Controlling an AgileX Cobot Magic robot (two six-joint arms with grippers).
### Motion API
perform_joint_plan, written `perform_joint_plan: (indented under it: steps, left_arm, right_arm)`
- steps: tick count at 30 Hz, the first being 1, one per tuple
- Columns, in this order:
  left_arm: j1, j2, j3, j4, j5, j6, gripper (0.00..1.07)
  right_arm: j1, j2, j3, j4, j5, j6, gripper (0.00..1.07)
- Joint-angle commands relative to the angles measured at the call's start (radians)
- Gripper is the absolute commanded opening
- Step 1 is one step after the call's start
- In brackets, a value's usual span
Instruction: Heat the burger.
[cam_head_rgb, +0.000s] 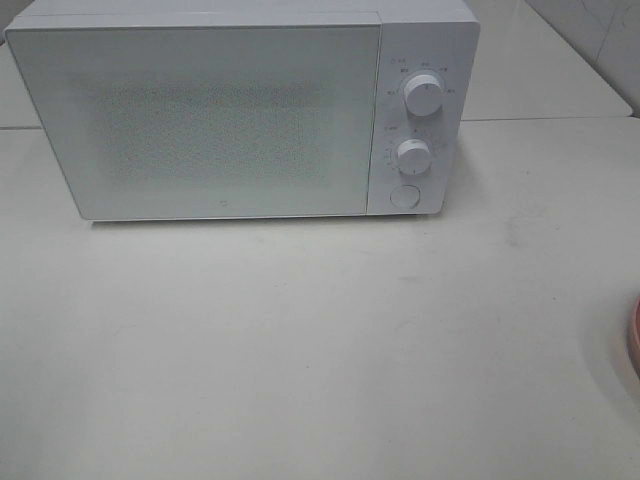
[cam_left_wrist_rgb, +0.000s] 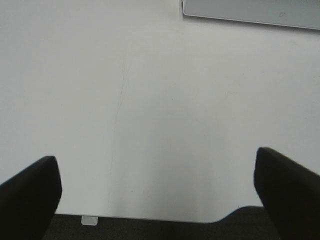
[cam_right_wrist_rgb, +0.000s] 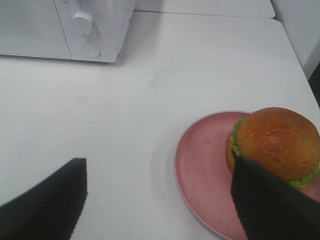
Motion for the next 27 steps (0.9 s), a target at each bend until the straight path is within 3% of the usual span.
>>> perform_joint_plan:
  steps: [1, 8, 15, 27]
  left_arm:
    - [-0.019, -0.022, 0.002, -0.001, -0.011, -0.002, 1.01]
    - [-0.054, -0.070, 0.002, -0.003, -0.011, -0.002, 1.01]
    - [-0.060, -0.249, 0.002, -0.001, -0.011, -0.002, 1.01]
    - [-0.060, -0.251, 0.002, -0.001, -0.011, -0.002, 1.01]
  right_arm:
    - [-0.003, -0.027, 0.002, -0.001, -0.005, -0.010, 0.76]
    - [-0.003, -0.027, 0.002, -0.001, -0.005, -0.010, 0.76]
    - [-0.003, -0.027, 0.002, -0.001, -0.005, -0.010, 0.76]
    - [-0.003, -0.027, 0.002, -0.001, -0.005, -0.009, 0.76]
